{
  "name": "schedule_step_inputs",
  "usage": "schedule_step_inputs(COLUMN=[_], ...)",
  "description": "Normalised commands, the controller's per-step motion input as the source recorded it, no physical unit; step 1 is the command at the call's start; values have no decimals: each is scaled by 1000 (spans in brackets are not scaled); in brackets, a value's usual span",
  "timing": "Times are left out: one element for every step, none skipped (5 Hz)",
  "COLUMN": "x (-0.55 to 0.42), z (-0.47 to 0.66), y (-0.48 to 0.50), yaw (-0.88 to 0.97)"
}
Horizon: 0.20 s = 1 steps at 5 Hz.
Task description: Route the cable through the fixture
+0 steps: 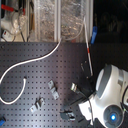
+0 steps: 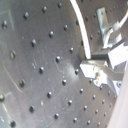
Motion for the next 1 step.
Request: schedule_step_inputs(x=[-71], z=[0], y=[-129], yaw=[-291])
